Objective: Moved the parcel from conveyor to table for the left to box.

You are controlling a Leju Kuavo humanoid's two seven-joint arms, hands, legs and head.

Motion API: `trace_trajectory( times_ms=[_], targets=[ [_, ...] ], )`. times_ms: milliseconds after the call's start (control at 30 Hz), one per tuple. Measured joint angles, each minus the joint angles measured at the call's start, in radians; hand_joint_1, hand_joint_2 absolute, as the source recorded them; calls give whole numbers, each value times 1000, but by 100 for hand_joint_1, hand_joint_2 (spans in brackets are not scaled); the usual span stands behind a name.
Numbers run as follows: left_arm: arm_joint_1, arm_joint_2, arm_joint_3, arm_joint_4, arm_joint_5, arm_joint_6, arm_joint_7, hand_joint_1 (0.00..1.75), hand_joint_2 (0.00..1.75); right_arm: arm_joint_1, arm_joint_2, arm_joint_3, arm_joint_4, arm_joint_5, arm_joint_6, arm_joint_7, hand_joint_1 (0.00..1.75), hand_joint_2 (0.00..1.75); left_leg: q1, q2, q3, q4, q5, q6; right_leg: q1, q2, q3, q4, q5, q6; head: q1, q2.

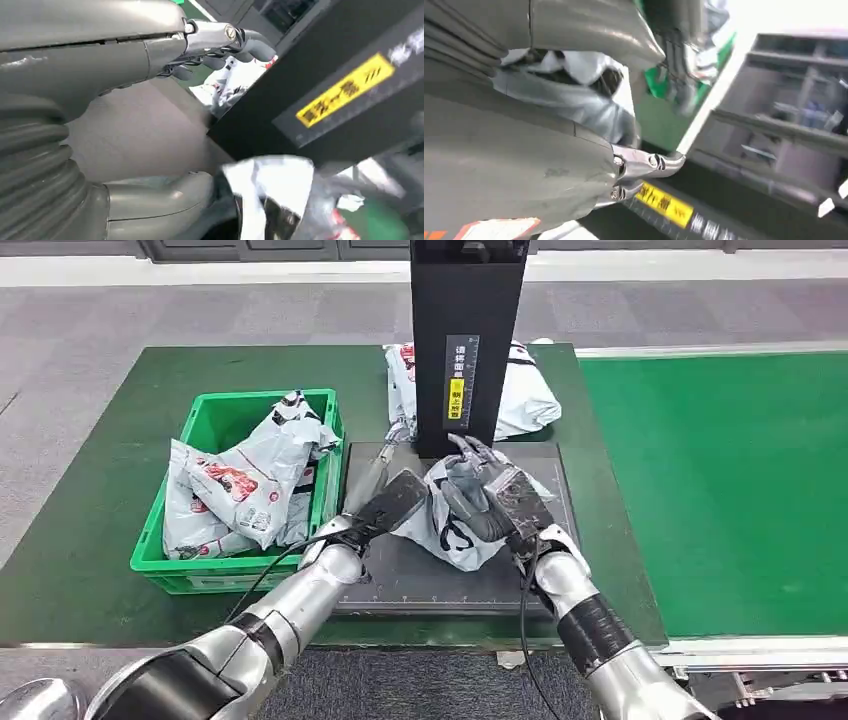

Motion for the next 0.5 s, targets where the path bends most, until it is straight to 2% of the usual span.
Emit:
trace_trajectory(
  times_ms=[133,300,400,433,467,500],
  targets=[
    [-2,-9,-35,14,-50,1,40,0,175,11,-6,-73,-3,-82,-2,-5,0,0,-1,0,0,0,0,0,-1,0,0,0,0,0,0,0],
    [-3,-30,-78,29,-116,11,87,0,175,12,-13,-175,-3,-106,-63,-5,0,0,-2,0,0,0,0,1,-2,-1,0,-1,1,1,0,0],
    [-6,-45,-137,40,-236,-4,177,0,175,10,-17,-234,-1,-98,-96,-5,0,0,-2,-1,0,1,0,1,-2,-1,1,-1,0,1,0,0],
    [-5,-49,-161,42,-262,-13,198,17,175,8,-19,-250,0,-97,-98,-5,0,0,-2,-1,0,1,0,1,-2,-1,0,-1,0,1,0,0],
    [-5,-53,-185,44,-280,-27,215,175,175,7,-21,-263,2,-94,-99,-5,0,0,-2,-1,-1,1,0,1,-2,-1,0,-1,0,2,0,0],
    [-5,-55,-206,45,-293,-42,230,175,175,6,-23,-273,3,-92,-101,-4,0,0,-2,0,0,1,0,1,-2,-1,0,-1,0,2,0,0]
  ],
)
